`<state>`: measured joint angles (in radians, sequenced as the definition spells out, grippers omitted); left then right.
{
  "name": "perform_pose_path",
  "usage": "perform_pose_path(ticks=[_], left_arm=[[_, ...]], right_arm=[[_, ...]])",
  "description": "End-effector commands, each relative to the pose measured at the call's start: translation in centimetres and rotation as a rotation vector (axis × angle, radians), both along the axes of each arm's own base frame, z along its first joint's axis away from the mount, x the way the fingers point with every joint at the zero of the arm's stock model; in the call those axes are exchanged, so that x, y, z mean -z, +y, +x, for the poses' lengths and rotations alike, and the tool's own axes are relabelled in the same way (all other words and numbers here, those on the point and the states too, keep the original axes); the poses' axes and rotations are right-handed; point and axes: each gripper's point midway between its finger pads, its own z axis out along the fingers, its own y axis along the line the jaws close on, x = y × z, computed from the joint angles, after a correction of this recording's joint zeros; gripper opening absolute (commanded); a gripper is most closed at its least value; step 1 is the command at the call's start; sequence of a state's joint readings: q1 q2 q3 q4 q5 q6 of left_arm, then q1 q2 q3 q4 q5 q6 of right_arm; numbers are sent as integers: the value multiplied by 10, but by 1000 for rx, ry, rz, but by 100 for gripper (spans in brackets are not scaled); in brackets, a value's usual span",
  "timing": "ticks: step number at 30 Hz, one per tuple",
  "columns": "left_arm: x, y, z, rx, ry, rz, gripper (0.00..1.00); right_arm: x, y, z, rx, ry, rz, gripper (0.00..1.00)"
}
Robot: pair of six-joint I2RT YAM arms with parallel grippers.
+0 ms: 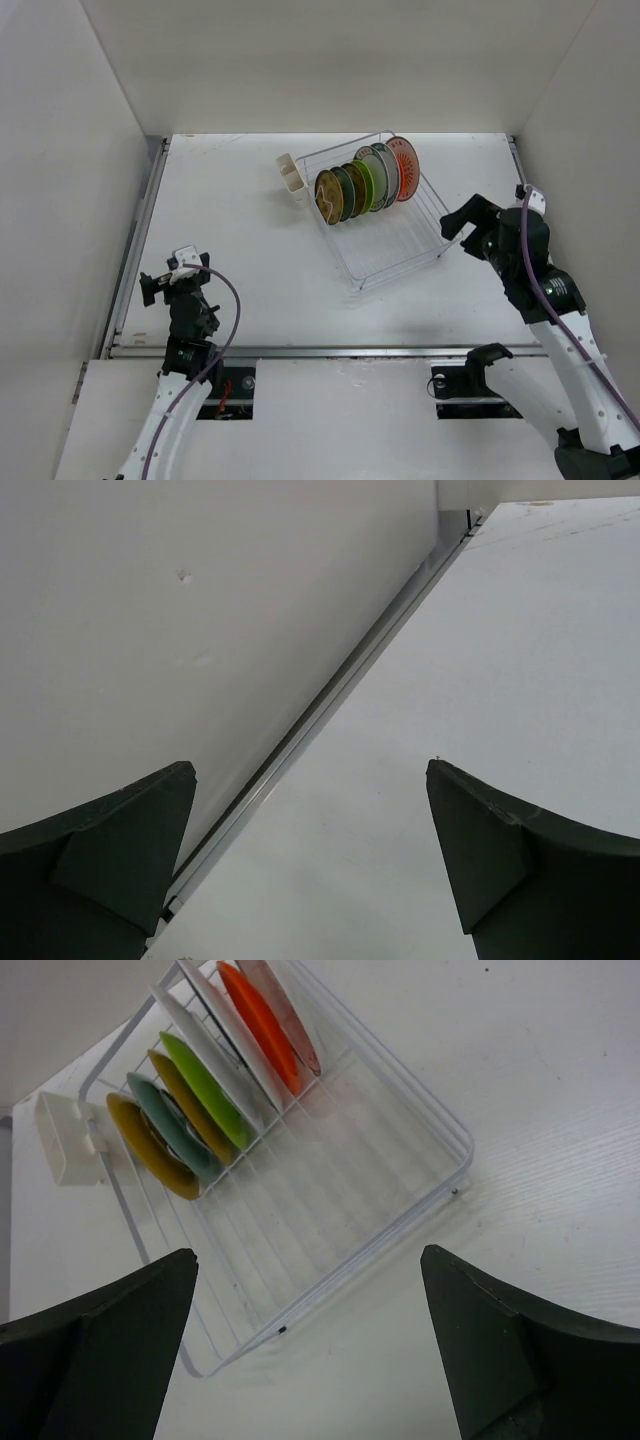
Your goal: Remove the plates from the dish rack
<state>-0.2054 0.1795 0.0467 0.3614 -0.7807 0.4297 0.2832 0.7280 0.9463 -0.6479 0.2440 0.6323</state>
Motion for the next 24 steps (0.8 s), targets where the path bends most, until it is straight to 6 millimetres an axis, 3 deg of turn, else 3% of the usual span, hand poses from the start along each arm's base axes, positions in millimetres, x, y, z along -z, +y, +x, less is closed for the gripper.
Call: perform_pose_path(ticks=[1,9,12,13,14,15,16,17,19,20,21,22,23,24], left_arm=[[-14,0,0,1,-58,-15,100],[-12,-5,5,41,-33,-6,100],[-36,-16,11,128,13,59,100],[-44,-31,20,228,49,74,100],[-75,-39,18,287,63,91,100],[-90,-48,20,343,82,96,100],[-92,-66,33,446,163,102,100],[-128,-71,30,485,181,93,100],[-144,-82,39,535,288,76,100],[-128,-88,60,553,433,64,100],[-153,-89,58,563,487,58,100],[-154,-91,64,560,549,40,100],[-135,-95,82,556,675,20,100],[-151,-98,79,571,716,2,100]], right_arm=[[-39,20,8,-97,-89,42,99],[-68,28,27,-146,-122,-8,99],[-80,27,44,-129,-124,-42,99],[-82,27,48,-134,-116,-56,99],[-99,27,53,-129,-148,-66,99],[-95,33,63,-158,-126,-85,99],[-99,37,70,-196,-140,-127,99],[-100,41,76,-215,-135,-134,99],[-106,49,103,-215,-135,-134,99],[-106,53,110,-235,-131,-145,99],[-120,60,117,-257,-157,-132,99],[-112,60,134,-254,-136,-148,99],[-115,64,141,-262,-146,-143,99],[-116,58,151,-240,-151,-144,99]])
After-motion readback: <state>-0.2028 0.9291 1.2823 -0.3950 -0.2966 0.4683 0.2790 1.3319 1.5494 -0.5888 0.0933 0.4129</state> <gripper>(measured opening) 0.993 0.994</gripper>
